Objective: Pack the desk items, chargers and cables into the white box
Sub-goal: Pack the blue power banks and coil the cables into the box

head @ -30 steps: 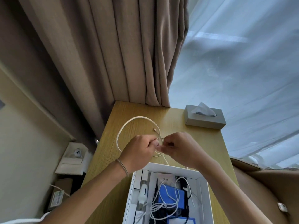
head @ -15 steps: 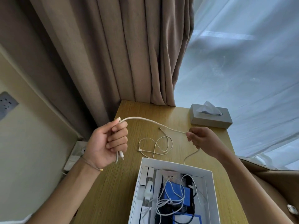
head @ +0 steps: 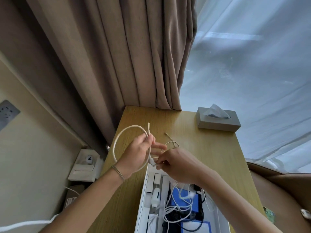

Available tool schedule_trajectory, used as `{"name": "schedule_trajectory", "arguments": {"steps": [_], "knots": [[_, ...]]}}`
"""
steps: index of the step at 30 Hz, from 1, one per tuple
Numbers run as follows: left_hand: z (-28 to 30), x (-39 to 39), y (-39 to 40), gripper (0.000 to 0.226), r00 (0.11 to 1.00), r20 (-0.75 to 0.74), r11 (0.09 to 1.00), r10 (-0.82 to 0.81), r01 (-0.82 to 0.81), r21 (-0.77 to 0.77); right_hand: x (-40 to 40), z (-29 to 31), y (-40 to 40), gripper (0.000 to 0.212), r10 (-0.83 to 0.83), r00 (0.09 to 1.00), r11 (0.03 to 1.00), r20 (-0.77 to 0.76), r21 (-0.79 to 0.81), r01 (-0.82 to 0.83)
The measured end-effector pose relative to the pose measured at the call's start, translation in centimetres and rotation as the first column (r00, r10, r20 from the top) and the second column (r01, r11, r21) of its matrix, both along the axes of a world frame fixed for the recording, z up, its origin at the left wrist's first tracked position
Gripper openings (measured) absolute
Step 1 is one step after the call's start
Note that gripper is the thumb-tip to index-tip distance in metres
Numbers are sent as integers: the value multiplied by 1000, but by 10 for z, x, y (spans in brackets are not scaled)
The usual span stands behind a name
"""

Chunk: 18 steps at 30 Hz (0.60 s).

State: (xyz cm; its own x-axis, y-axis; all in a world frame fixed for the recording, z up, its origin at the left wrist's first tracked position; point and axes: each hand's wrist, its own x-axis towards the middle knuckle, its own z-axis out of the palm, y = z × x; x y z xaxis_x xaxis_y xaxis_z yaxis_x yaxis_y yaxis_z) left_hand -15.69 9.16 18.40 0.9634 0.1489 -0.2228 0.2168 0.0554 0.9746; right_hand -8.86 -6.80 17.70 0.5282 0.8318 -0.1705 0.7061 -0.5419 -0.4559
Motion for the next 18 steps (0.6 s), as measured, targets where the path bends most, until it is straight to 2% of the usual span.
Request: {"name": "schedule_trajectory", "arguments": {"steps": [2,4,7,9,12,14,16,18], "knots": [[-1,-4,0,33,994,-77,981,-82,94,170,4,4,-6,17,-32,999,999,-31,-5,32],[-1,-6,-4,29,984,-98,947,-150,171,272,7,6,-9,16,-37,999,999,-10,-3,37],[-3,-5,-13,26,964,-109,906,-241,264,330,12,9,-15,37,-54,996,998,-71,28,56],[-6,-5,-9,27,952,-147,883,-268,304,358,21,12,-24,35,-101,980,993,-174,39,109],[-10,-7,5,39,880,-223,840,-419,469,272,37,14,-44,27,-178,928,974,-329,74,213],[-10,-10,10,48,762,-264,755,-592,638,148,40,11,-55,23,-189,941,971,-280,92,222],[-12,-11,10,46,680,-243,694,-692,719,37,36,6,-60,21,-165,955,976,-246,96,194],[-17,-13,9,46,671,-177,689,-720,721,-71,27,3,-63,7,-151,920,940,-362,237,247]]}}
